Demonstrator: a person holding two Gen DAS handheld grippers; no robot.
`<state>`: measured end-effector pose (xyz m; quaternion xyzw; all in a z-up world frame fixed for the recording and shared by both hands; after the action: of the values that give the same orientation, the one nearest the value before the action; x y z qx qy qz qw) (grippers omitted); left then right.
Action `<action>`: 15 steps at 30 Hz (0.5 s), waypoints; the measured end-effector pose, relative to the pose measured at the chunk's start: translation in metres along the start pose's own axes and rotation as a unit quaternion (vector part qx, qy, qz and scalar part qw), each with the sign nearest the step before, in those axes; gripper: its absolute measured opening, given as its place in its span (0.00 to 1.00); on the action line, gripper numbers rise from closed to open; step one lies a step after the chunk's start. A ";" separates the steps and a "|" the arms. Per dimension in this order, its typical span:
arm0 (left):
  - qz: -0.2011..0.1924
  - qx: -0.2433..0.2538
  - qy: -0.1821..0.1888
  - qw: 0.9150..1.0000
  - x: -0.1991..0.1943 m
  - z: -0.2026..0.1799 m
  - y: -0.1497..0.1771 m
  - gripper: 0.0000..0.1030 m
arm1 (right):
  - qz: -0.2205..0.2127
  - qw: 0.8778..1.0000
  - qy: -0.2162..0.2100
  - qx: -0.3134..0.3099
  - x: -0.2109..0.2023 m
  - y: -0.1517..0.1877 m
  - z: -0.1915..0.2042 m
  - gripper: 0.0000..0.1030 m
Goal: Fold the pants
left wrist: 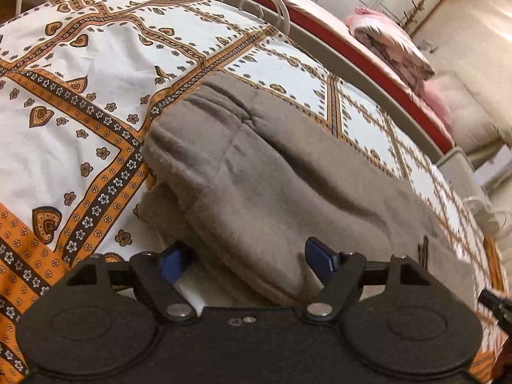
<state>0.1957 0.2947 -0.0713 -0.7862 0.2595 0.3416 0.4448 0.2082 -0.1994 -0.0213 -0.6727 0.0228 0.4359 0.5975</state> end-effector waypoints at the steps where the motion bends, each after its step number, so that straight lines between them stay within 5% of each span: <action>1: -0.001 0.001 0.001 1.000 0.001 0.001 0.000 0.67 | 0.000 1.000 0.000 0.011 0.000 0.000 -0.003 0.23; 5: -0.010 0.008 -0.010 1.000 0.000 -0.002 0.000 0.61 | 0.006 0.998 0.024 0.050 0.003 0.002 -0.018 0.23; 10: -0.026 -0.010 -0.013 1.000 -0.003 0.005 -0.002 0.34 | 0.007 0.994 0.027 0.103 0.000 0.005 -0.039 0.26; 15: -0.021 -0.039 0.010 0.999 0.003 0.016 -0.002 0.40 | 0.004 0.991 0.031 0.133 -0.006 0.009 -0.053 0.37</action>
<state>0.1947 0.3094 -0.0786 -0.8117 0.2333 0.3344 0.4182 0.2285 -0.2485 -0.0295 -0.6008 0.1016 0.4099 0.6788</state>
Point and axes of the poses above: each gripper's, at about its wrist camera, not at the fingertips, and x roughly the way its jaws point, z to its left, y to its underside, the point moved 1 cm from there along x, roughly the way its jaws point, and after that the axes turned 5 degrees about -y, right-handed, at the moved point
